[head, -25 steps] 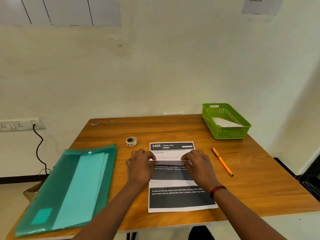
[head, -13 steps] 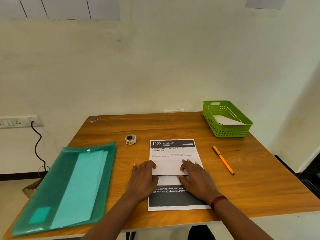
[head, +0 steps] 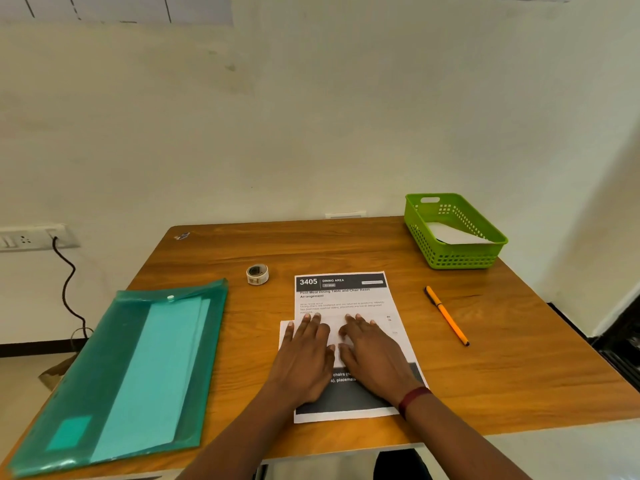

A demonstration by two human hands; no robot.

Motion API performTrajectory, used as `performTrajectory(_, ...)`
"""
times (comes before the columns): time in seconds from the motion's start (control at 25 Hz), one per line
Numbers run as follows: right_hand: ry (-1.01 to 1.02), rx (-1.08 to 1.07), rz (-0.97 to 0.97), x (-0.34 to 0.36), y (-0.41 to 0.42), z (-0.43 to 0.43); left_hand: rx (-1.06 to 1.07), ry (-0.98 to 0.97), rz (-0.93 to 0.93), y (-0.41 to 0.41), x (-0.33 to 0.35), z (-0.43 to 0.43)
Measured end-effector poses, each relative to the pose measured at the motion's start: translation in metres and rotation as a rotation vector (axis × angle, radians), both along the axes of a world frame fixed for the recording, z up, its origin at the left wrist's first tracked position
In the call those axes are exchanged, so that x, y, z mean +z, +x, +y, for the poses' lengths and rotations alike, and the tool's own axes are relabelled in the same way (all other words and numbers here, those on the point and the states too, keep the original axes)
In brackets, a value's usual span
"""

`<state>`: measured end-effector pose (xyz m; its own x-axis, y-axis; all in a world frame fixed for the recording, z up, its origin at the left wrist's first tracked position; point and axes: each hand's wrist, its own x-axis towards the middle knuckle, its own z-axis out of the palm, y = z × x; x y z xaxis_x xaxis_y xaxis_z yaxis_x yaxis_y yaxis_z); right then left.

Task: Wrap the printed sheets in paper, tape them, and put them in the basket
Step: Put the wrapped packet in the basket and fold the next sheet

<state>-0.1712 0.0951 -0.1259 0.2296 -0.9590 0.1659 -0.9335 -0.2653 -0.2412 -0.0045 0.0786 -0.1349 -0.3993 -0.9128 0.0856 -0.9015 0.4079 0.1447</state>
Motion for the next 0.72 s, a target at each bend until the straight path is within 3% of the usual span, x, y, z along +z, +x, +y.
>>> performTrajectory(0.32, 0.087, 0.097, 0.120, -0.011, 0.005, -0.005, 0.007, 0.034, -0.060, -0.001, -0.009, -0.003)
performTrajectory(0.72, 0.169, -0.025, 0.131, -0.010, -0.014, -0.007, 0.181, 0.086, -0.043, 0.002, -0.012, -0.007)
